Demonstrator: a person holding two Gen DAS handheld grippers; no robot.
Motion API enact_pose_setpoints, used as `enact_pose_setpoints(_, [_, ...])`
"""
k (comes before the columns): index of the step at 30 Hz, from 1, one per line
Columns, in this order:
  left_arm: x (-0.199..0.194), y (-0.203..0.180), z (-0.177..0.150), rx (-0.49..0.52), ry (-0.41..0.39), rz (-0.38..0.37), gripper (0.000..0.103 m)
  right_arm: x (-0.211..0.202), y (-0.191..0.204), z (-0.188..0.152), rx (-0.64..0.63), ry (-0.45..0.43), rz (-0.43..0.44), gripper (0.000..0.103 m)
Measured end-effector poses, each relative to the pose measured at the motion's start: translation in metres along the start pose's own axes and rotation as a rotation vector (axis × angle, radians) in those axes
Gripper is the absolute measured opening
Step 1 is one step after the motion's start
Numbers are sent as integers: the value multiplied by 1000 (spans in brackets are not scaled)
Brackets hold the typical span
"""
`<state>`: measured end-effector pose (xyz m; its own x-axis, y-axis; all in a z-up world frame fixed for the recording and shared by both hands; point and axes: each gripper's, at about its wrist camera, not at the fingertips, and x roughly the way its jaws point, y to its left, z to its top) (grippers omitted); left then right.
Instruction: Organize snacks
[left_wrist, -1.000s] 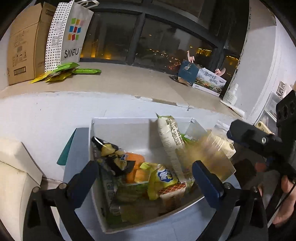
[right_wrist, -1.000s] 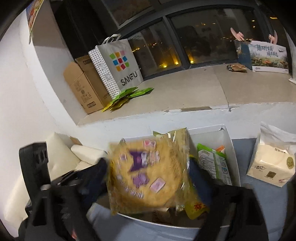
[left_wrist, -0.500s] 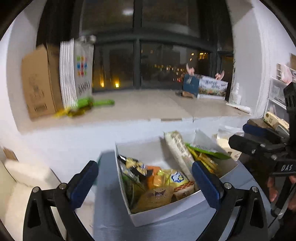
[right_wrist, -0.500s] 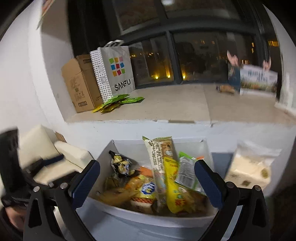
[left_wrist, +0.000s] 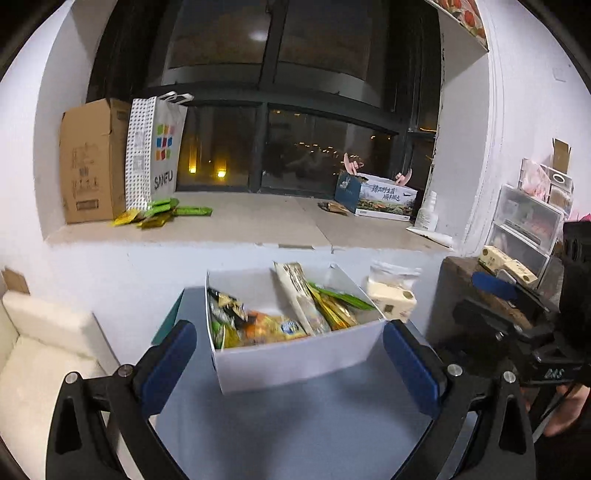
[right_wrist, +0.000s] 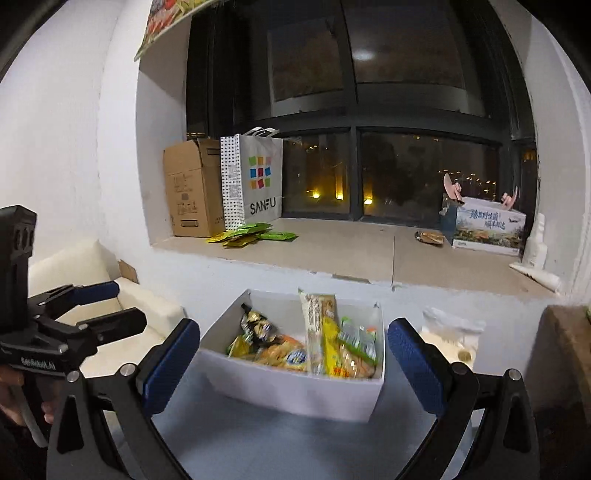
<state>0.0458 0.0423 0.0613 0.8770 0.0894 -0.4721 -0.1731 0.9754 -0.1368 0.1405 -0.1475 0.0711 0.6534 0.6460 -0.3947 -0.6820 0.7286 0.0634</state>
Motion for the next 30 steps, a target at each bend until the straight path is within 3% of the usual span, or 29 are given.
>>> enact_pose_setpoints(3, [-23, -14, -16, 35, -14, 13, 103, -24, 4, -11, 9, 29, 26, 103])
enact_pose_setpoints(9, [-45, -29, -46, 28, 29, 31, 103, -72, 9, -39, 43, 40, -7, 103])
enact_pose_setpoints(14, [-56, -42, -61, 40, 42, -23, 103, -97, 12, -62, 76, 57, -7, 103])
enact_pose_setpoints(30, [-54, -47, -58, 42, 47, -43, 103, -102, 16, -67, 63, 59, -8, 103])
